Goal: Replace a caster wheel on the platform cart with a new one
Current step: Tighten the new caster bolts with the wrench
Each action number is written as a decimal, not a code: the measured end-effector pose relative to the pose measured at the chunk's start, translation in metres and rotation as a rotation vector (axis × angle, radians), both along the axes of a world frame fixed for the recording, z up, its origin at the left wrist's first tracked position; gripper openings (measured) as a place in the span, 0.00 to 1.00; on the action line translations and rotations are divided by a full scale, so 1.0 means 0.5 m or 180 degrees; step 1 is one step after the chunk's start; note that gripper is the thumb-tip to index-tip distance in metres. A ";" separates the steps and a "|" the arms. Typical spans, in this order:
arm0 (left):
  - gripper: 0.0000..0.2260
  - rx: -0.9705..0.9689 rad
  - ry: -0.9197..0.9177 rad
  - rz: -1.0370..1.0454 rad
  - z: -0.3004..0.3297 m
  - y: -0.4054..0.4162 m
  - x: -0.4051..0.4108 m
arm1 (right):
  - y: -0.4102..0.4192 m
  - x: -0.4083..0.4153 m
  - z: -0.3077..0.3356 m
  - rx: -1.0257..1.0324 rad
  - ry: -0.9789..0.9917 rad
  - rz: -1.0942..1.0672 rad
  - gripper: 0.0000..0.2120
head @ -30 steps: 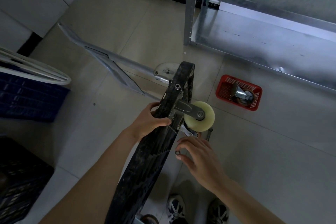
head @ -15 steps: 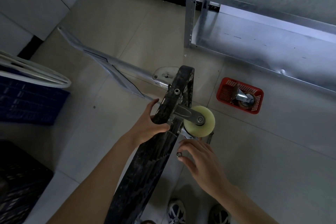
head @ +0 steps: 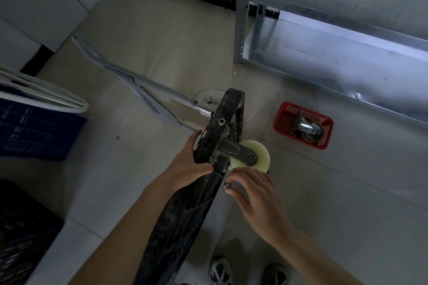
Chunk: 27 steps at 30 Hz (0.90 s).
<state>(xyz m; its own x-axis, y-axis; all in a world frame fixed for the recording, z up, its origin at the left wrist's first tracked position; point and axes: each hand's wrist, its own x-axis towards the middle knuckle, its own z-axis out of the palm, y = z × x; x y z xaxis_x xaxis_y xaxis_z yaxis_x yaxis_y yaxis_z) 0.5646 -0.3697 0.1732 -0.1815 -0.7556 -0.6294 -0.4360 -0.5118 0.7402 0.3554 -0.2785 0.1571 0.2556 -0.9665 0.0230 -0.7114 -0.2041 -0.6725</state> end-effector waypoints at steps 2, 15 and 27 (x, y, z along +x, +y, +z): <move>0.44 -0.0010 0.0027 0.0006 0.003 0.000 0.002 | 0.003 0.001 -0.005 0.0008 -0.0016 0.0024 0.08; 0.38 0.0187 0.0301 0.0317 0.010 0.002 0.006 | -0.009 -0.009 -0.004 0.0054 0.0024 -0.0028 0.07; 0.41 0.0044 0.0196 0.0226 -0.004 0.011 0.007 | 0.020 -0.007 -0.038 -0.0021 0.0035 0.0021 0.07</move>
<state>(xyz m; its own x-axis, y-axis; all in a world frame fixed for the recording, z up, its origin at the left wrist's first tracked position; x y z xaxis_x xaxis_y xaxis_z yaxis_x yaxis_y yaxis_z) 0.5682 -0.3643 0.1710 -0.1666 -0.7592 -0.6292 -0.3522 -0.5502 0.7572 0.3517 -0.2686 0.1382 0.2623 -0.9646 0.0264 -0.7173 -0.2132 -0.6633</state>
